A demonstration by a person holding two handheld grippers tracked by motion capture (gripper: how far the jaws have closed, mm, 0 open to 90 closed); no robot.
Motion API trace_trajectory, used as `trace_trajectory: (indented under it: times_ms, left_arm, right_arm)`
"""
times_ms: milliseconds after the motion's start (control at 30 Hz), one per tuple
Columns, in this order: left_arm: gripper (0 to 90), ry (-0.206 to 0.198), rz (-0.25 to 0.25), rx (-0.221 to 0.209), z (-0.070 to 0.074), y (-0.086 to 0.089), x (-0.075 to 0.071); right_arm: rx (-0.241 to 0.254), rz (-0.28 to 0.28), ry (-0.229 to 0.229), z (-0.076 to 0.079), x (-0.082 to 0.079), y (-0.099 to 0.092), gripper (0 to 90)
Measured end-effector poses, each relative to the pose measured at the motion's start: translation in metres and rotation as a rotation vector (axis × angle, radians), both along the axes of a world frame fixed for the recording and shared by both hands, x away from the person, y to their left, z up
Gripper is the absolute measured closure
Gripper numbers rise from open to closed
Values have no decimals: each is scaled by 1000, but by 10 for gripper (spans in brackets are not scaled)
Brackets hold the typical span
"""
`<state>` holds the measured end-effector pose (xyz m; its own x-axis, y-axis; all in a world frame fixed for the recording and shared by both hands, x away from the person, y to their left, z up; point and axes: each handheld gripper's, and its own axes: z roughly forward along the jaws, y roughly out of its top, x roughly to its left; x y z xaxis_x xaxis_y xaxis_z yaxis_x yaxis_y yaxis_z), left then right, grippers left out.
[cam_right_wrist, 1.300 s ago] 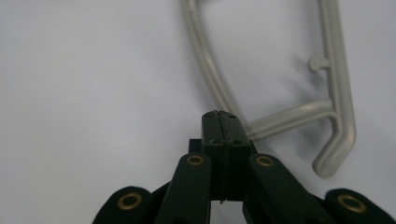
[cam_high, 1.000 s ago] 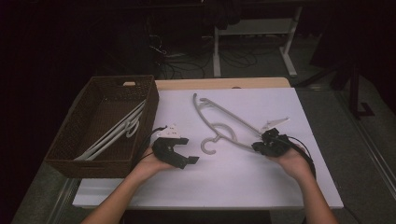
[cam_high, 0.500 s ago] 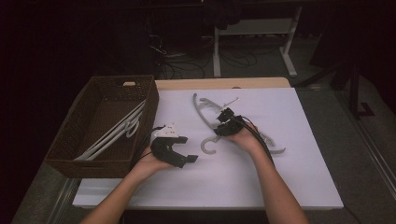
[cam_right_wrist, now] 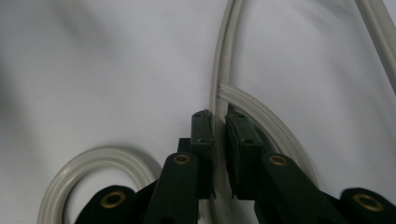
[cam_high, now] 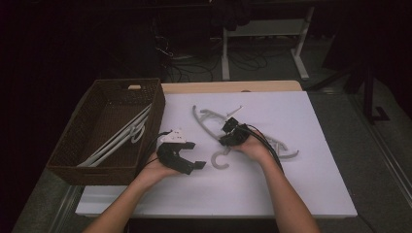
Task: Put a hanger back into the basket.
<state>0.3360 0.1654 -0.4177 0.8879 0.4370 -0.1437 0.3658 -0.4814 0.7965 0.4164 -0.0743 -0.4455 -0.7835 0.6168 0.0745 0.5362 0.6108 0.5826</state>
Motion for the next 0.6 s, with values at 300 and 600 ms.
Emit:
trace_trajectory:
  times_ms: [300,600]
  left_arm:
    - [134,0,0,4,0,0,1]
    - [134,-3,-6,3,0,-1,0]
  right_arm:
    - [37,272,40,1,-59,-2,812]
    - [28,439,76,3,-107,-8,812]
